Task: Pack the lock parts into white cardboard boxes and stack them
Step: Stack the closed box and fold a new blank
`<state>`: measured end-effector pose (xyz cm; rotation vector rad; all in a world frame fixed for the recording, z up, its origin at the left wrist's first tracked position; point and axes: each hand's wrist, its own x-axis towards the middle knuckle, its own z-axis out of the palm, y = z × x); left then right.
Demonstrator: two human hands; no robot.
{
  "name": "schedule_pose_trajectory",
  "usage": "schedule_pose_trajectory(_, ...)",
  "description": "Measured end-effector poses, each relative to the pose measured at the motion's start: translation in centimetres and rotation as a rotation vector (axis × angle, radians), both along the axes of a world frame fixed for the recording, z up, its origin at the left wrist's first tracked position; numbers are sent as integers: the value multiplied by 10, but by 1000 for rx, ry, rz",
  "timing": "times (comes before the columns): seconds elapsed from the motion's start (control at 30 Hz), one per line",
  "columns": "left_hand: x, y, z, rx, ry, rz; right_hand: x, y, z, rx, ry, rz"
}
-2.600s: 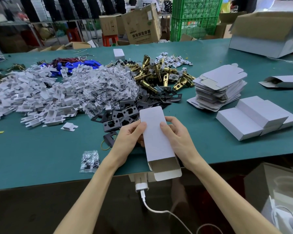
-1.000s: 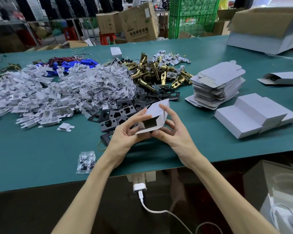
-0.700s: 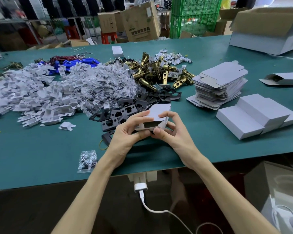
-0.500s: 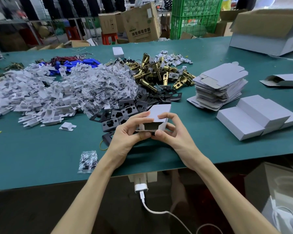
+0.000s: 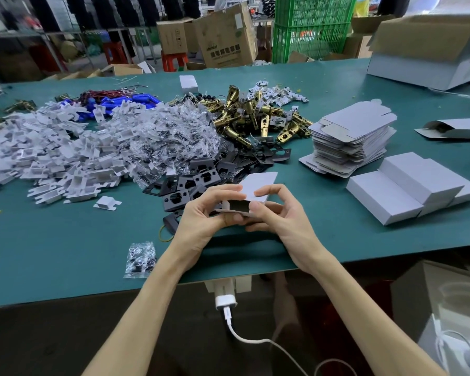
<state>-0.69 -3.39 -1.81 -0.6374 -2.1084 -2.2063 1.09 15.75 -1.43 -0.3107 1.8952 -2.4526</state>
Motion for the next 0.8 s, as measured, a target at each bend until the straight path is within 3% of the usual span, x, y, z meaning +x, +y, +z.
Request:
schedule_pose_trajectory(0.37, 0, -2, 1, 125, -64, -34, 0, 2, 4, -83, -52, 17)
schedule_pose_trajectory(0.8, 3, 1, 2, 57, -11, -14, 0, 3, 5, -110, -65, -5)
